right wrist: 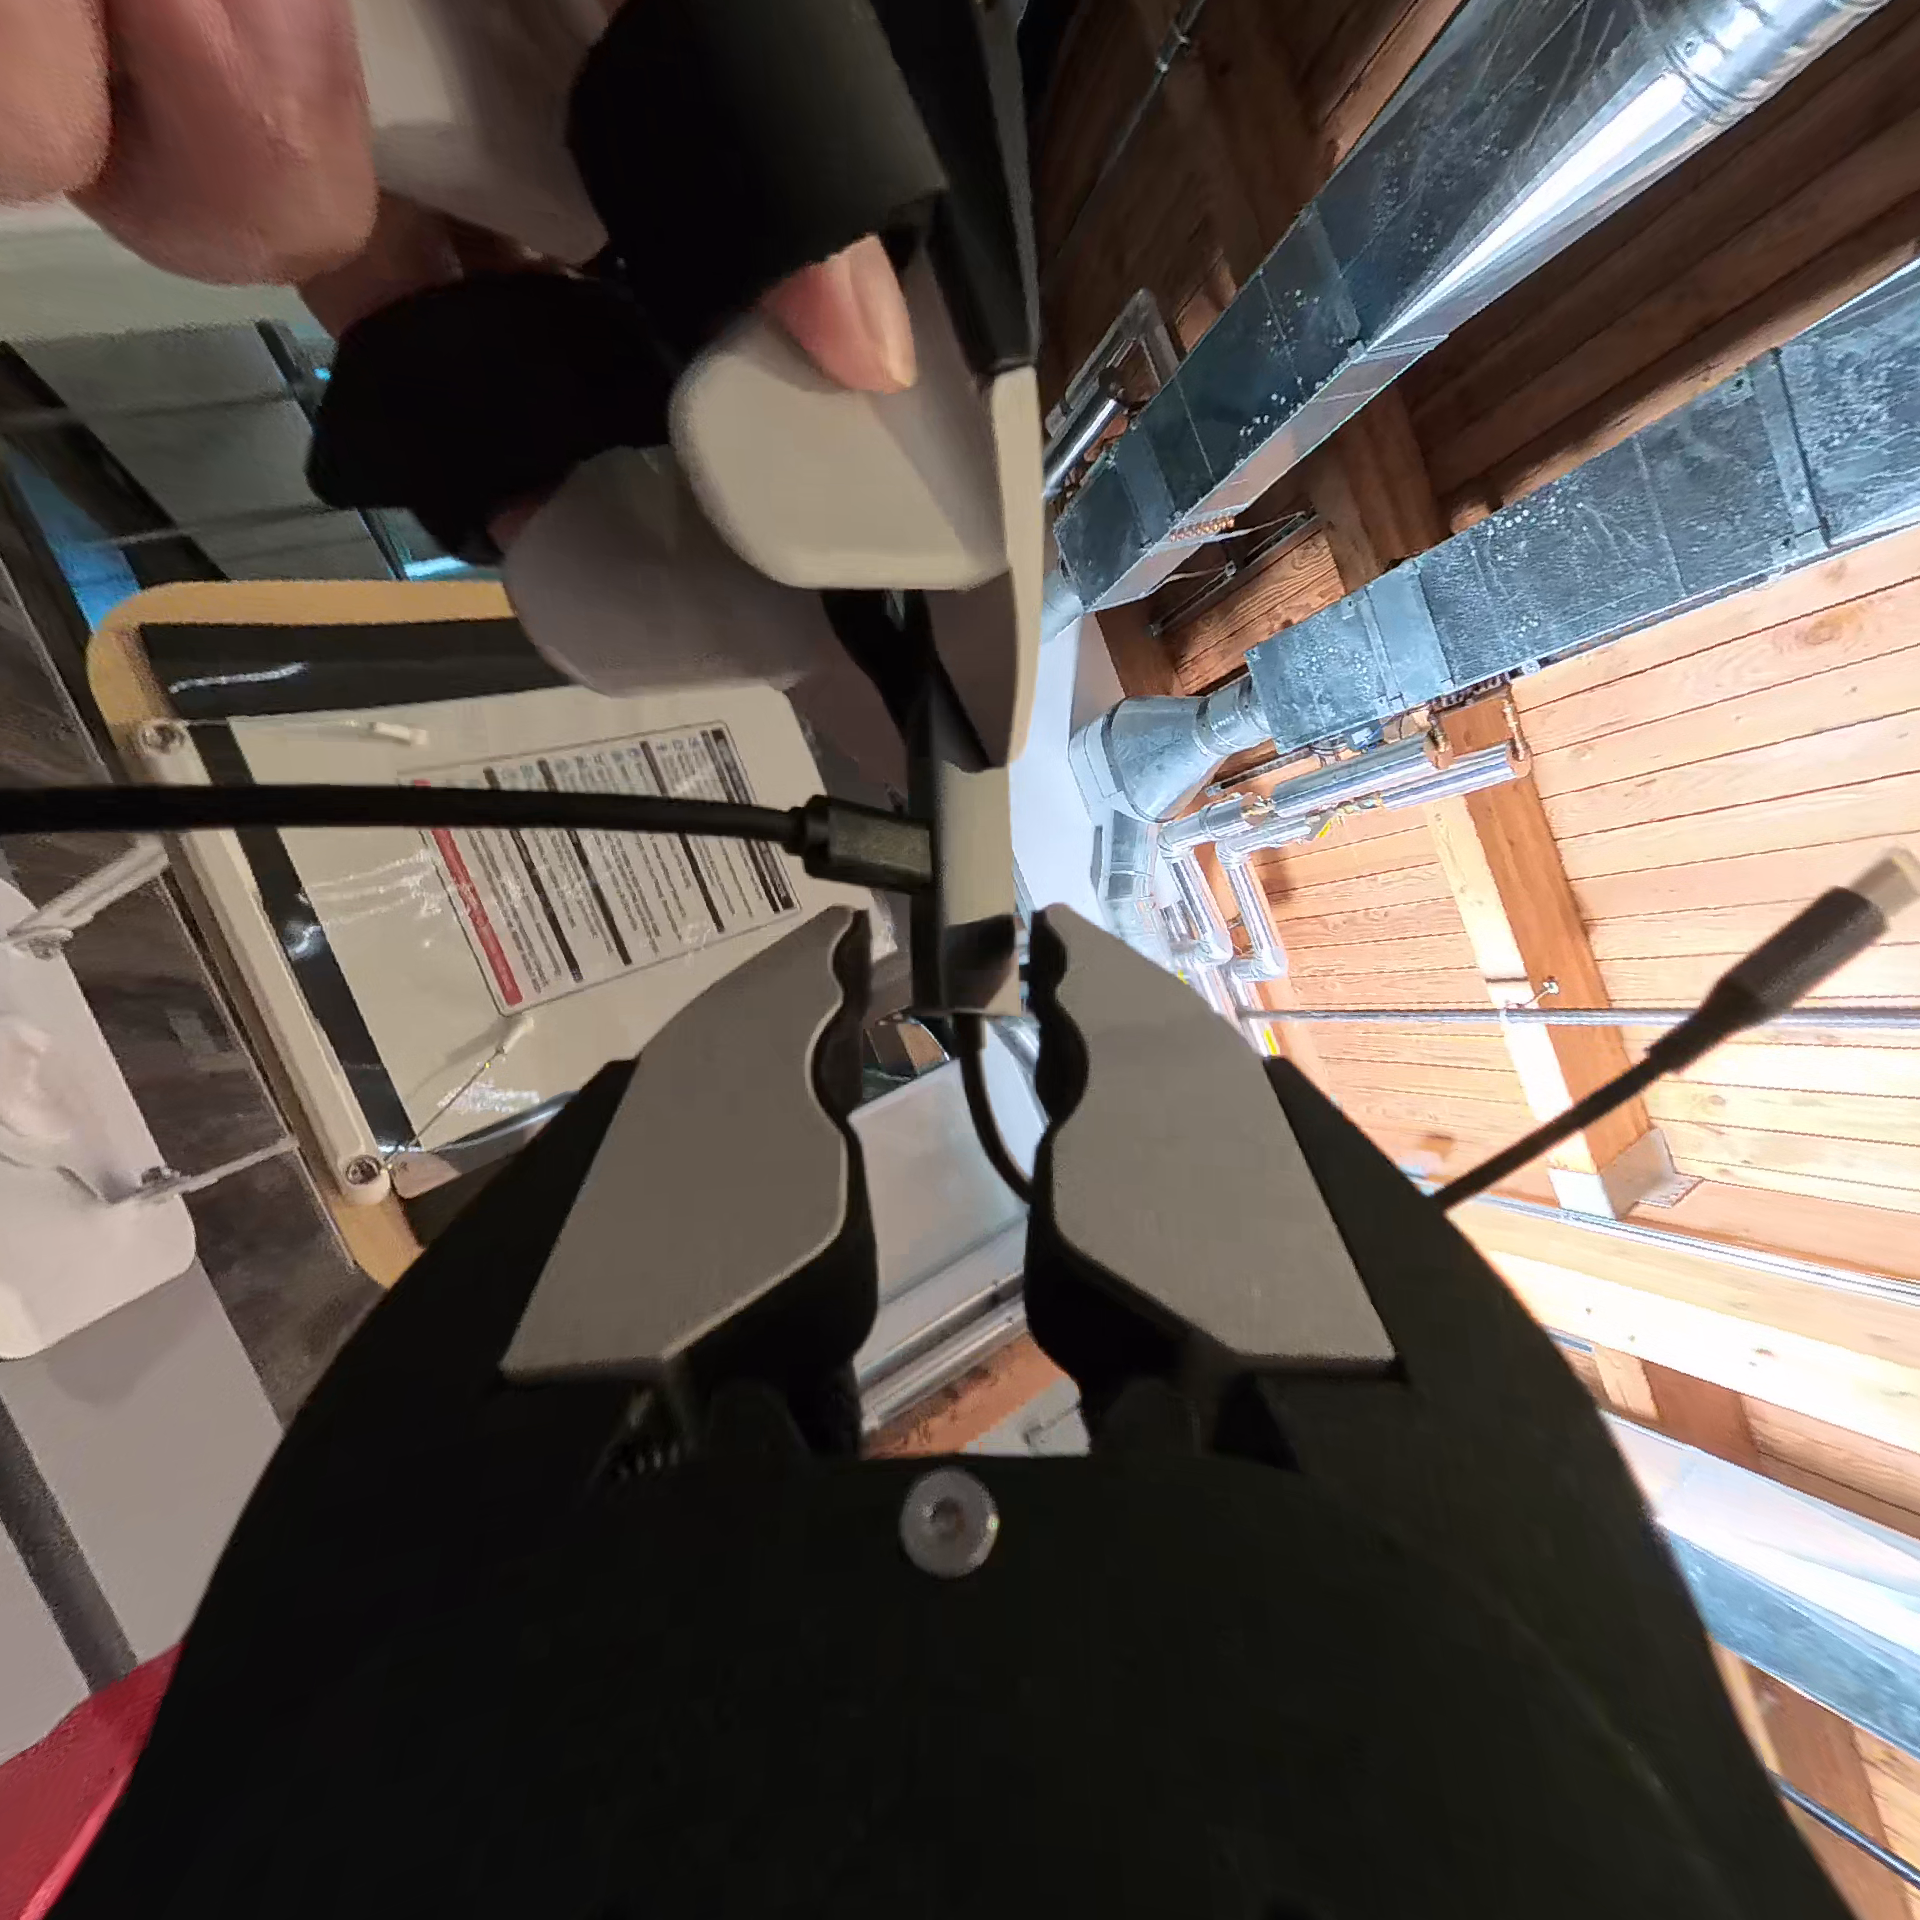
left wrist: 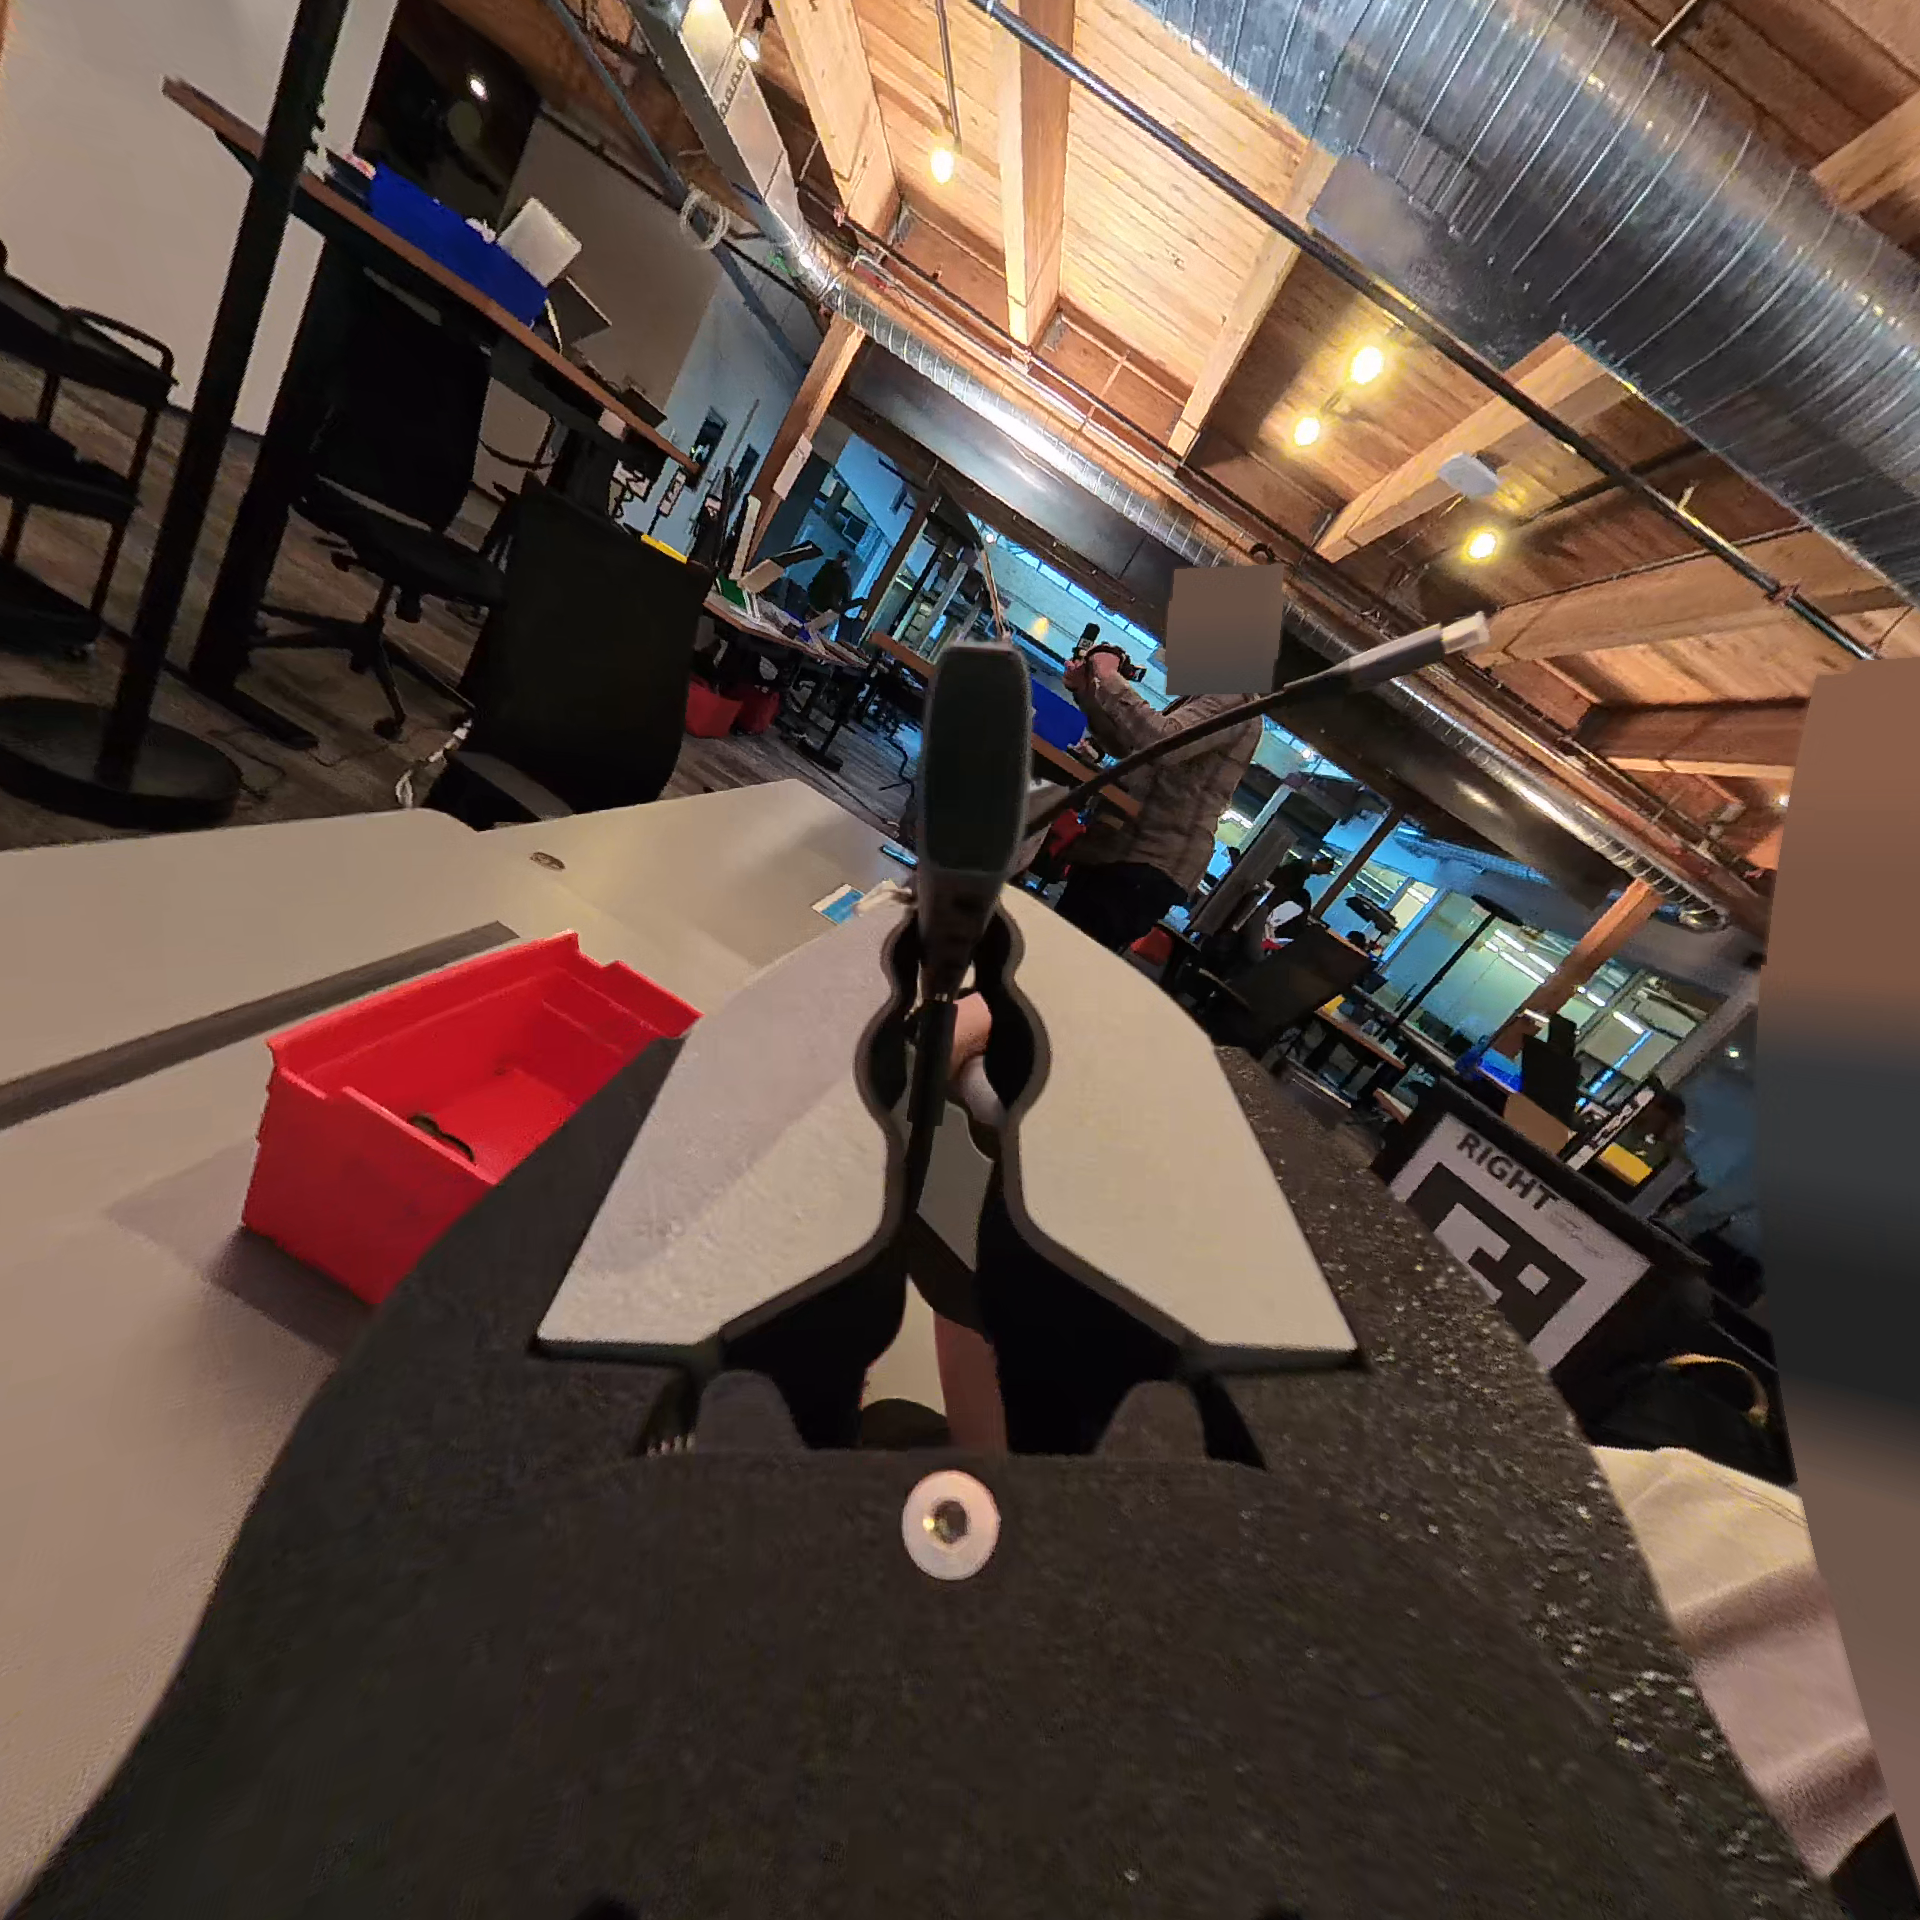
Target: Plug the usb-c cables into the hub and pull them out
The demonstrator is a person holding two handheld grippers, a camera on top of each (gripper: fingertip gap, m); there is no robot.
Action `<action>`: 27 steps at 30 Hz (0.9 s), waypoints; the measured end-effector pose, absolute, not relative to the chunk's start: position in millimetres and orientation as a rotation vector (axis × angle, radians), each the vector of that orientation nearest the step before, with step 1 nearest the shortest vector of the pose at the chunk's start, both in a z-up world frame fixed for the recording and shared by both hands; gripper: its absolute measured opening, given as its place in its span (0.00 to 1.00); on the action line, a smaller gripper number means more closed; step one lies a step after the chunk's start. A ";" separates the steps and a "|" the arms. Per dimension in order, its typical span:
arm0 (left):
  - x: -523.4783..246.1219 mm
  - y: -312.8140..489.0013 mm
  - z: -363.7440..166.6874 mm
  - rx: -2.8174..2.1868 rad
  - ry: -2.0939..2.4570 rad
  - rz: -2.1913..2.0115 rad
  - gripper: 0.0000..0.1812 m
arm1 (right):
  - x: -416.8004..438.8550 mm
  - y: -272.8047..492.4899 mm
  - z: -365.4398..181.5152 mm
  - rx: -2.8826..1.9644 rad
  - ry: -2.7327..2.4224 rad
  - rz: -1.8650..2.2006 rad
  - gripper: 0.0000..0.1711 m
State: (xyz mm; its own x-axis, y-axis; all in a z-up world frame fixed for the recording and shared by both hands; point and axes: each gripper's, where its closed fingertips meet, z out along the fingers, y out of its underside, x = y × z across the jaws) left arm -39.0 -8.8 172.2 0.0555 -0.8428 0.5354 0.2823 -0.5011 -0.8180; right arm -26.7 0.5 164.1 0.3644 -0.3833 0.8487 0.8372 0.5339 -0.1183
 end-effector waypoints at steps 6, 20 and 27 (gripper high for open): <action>-37.1 -5.5 160.6 -1.445 0.619 -1.585 0.06 | -27.1 4.8 155.5 -0.616 -0.905 -0.792 0.11; -80.6 -24.7 158.6 -1.100 1.222 -0.447 0.33 | -6.1 8.9 111.1 -0.898 -1.295 -0.372 0.10; -60.9 -36.0 137.9 -0.979 1.532 -0.257 0.33 | -4.2 -6.4 111.2 -0.958 -1.313 -0.069 0.10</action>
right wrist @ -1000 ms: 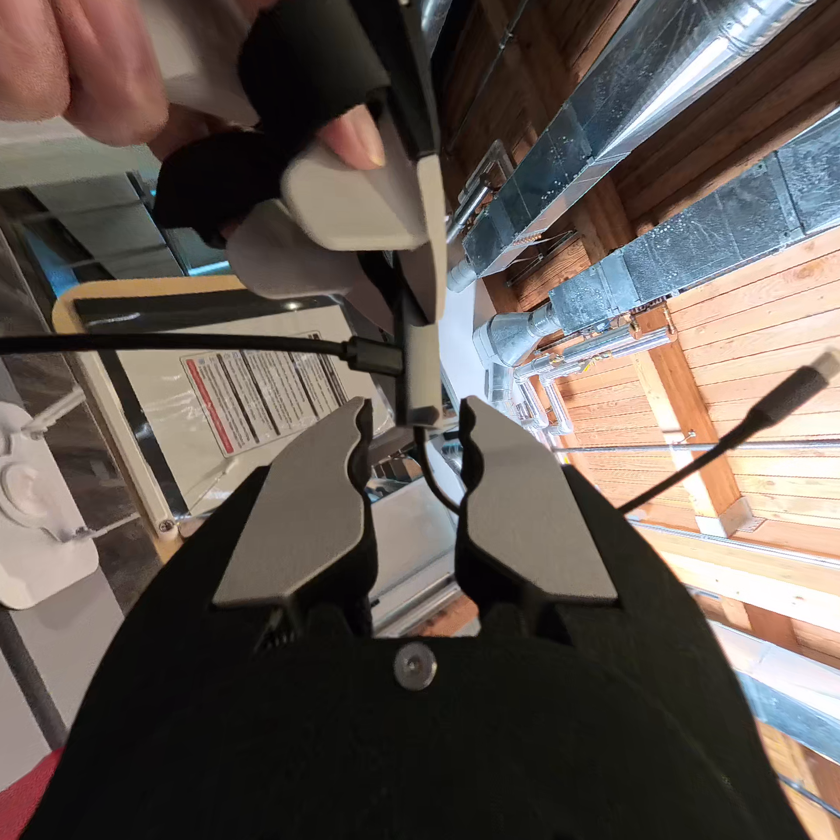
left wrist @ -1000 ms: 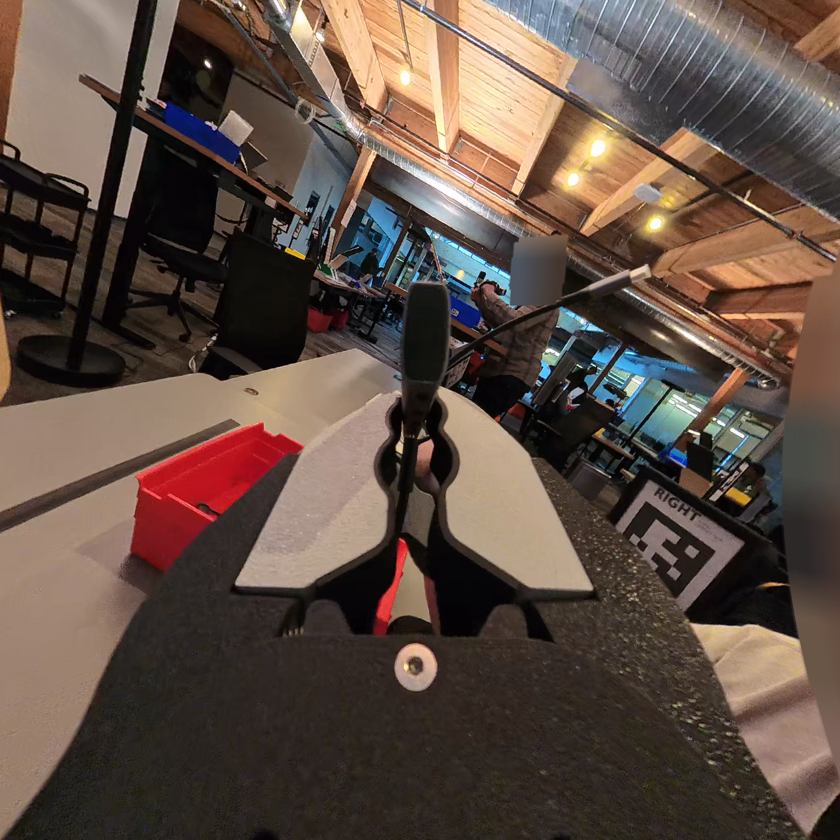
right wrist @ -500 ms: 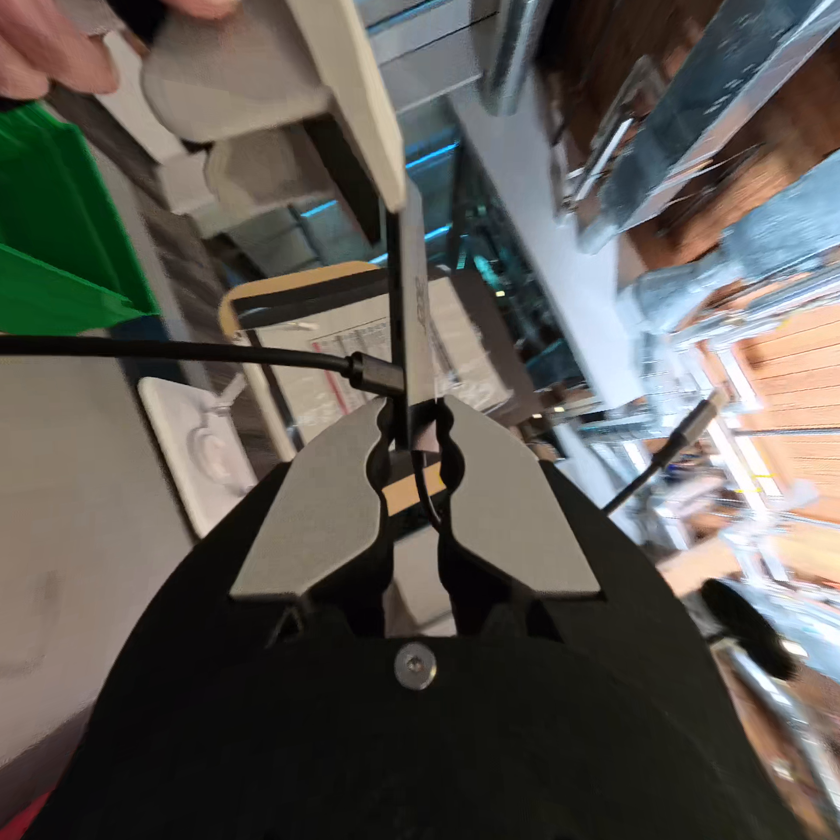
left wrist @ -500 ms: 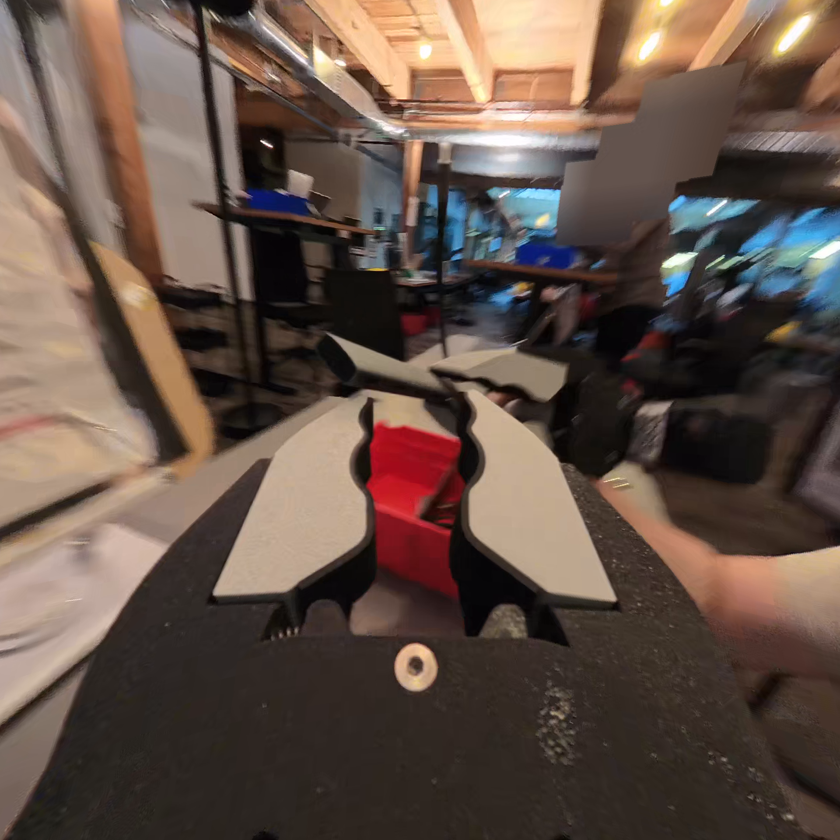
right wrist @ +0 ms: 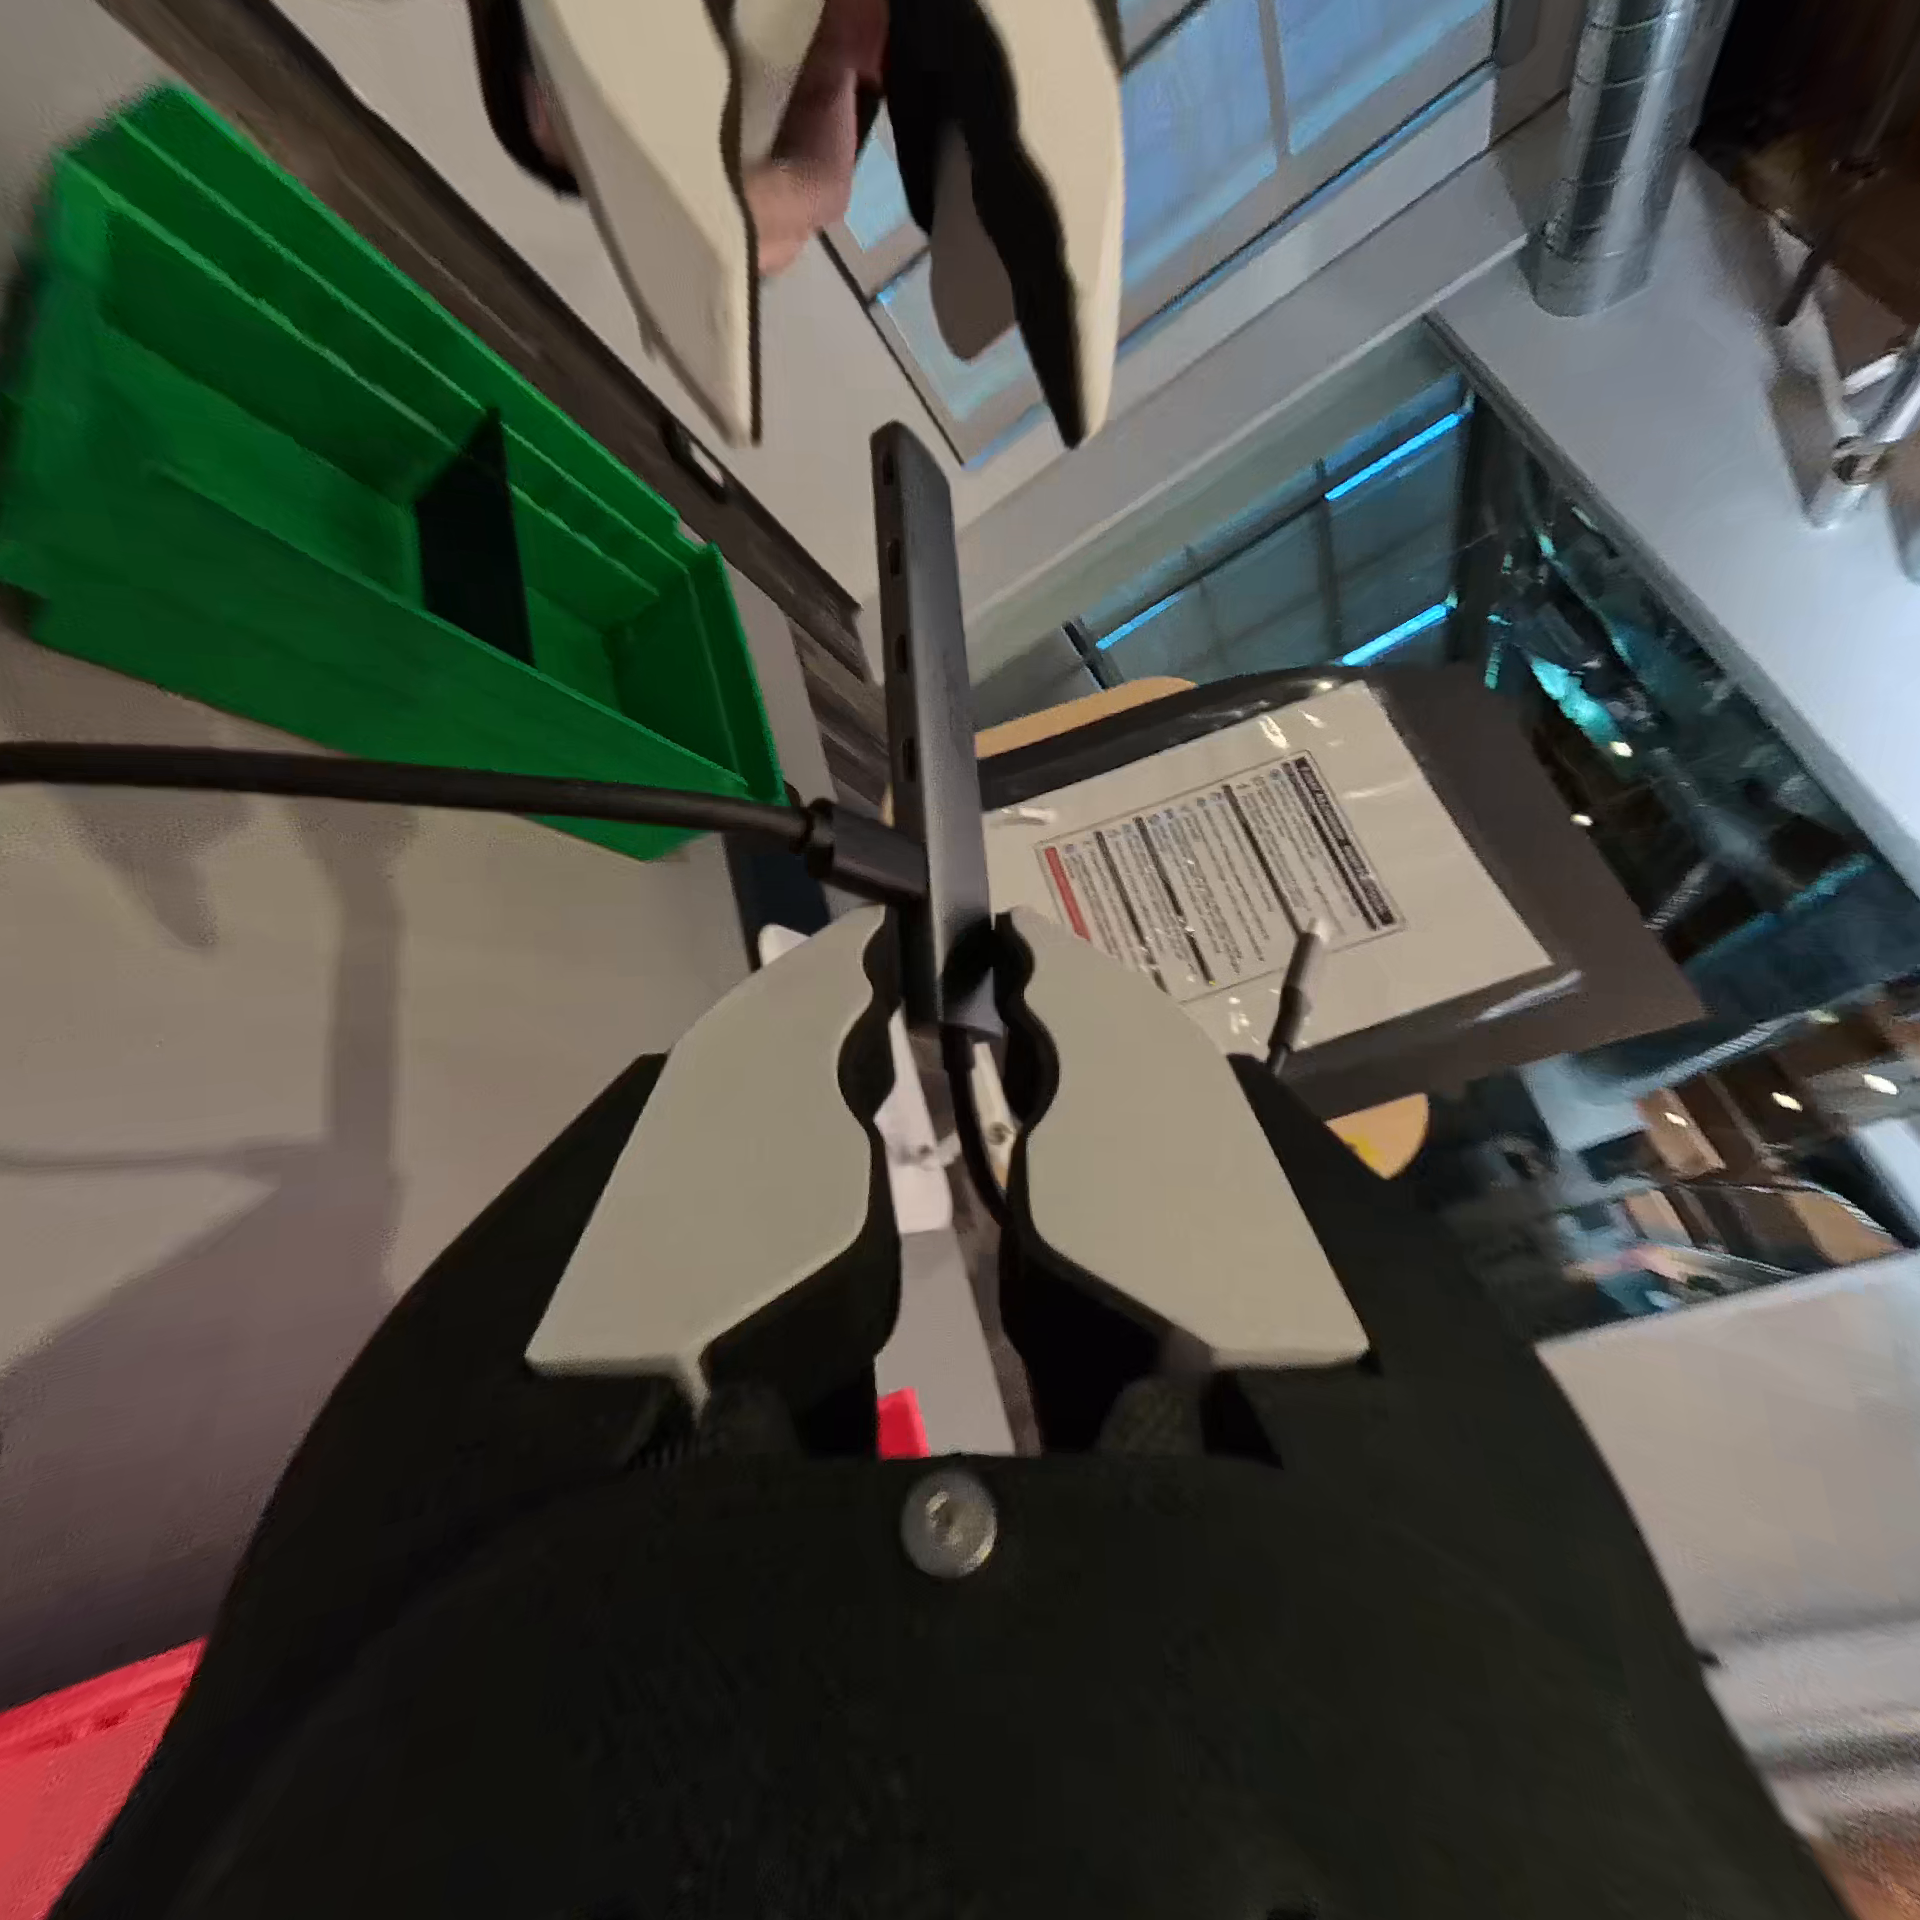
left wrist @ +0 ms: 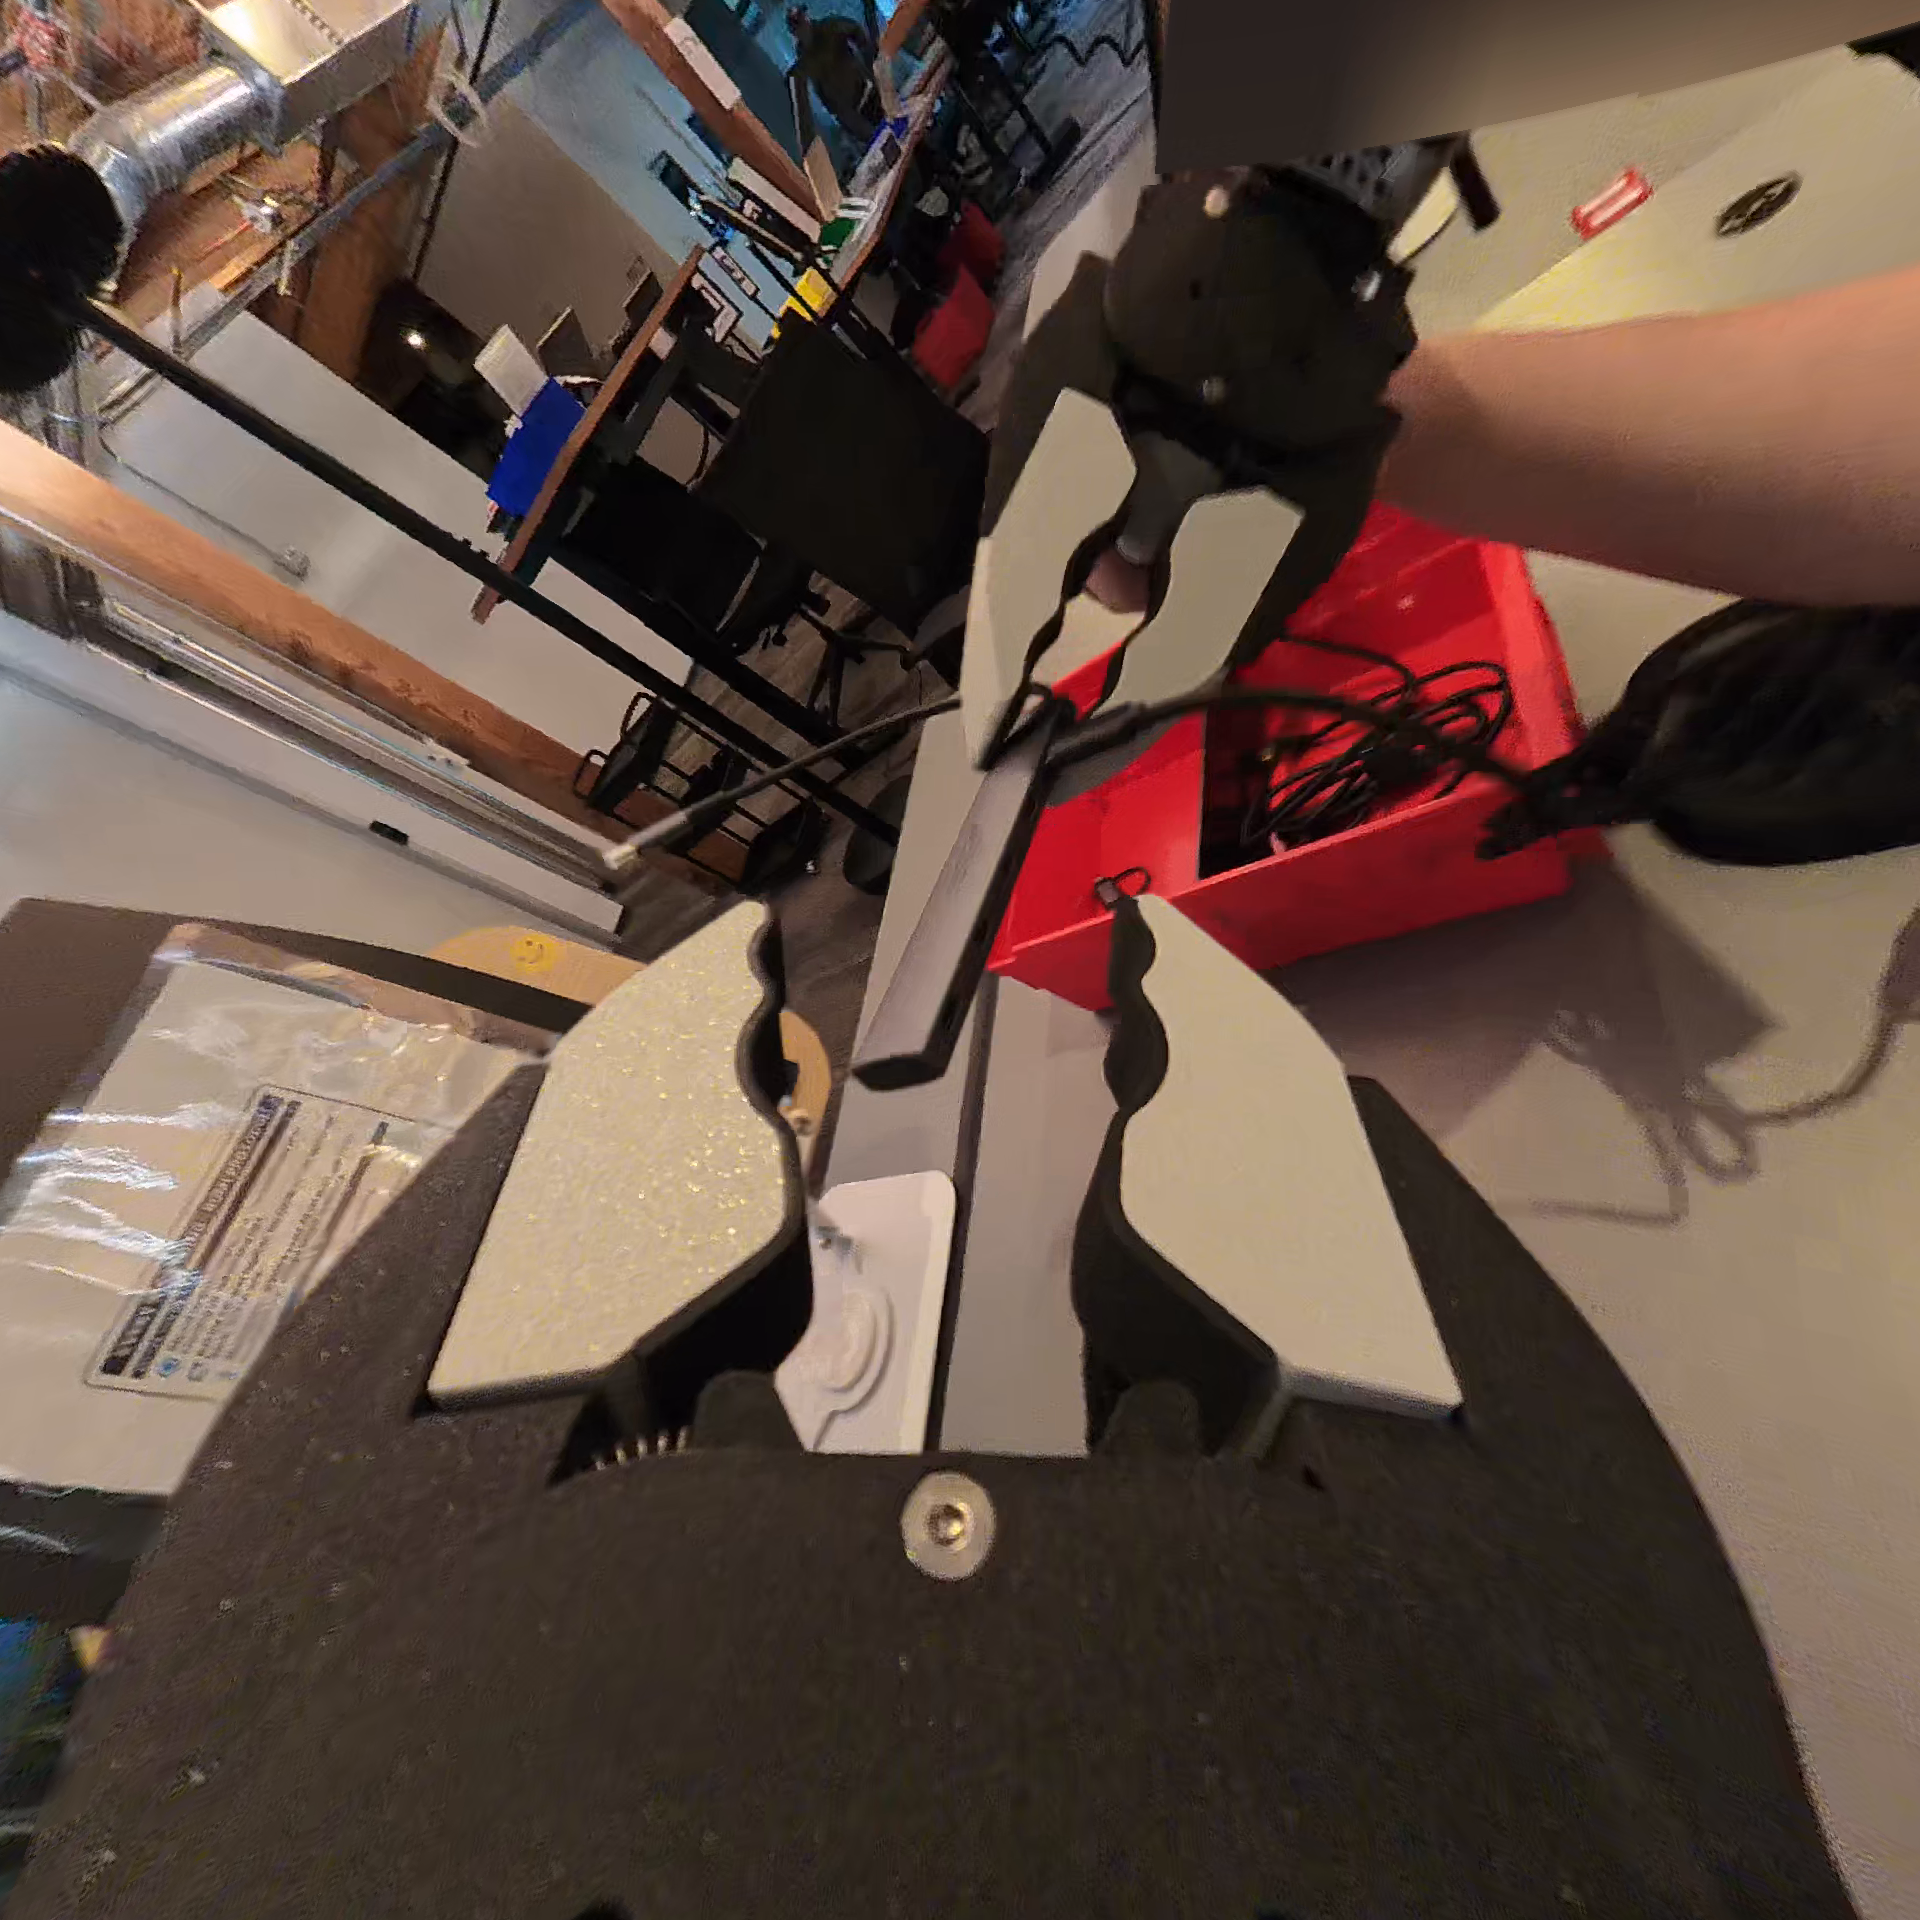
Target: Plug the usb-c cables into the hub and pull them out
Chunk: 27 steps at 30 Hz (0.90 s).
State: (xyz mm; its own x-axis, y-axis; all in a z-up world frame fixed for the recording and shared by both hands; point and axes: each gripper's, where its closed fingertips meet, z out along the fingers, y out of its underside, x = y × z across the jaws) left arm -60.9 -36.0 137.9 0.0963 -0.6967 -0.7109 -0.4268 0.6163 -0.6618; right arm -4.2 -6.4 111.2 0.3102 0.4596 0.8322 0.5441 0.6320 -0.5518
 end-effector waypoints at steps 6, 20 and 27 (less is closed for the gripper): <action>-62.4 -41.0 142.9 -0.930 1.432 -0.419 0.29 | 3.9 -26.2 125.0 -0.910 -1.279 0.169 0.10; -49.4 -46.1 149.1 -1.191 1.334 -0.740 0.37 | -2.4 -25.0 132.8 -0.720 -1.265 -0.199 0.10; -42.6 -44.5 138.5 -1.181 1.370 -0.763 0.27 | -10.1 -24.0 129.3 -0.695 -1.281 -0.239 0.10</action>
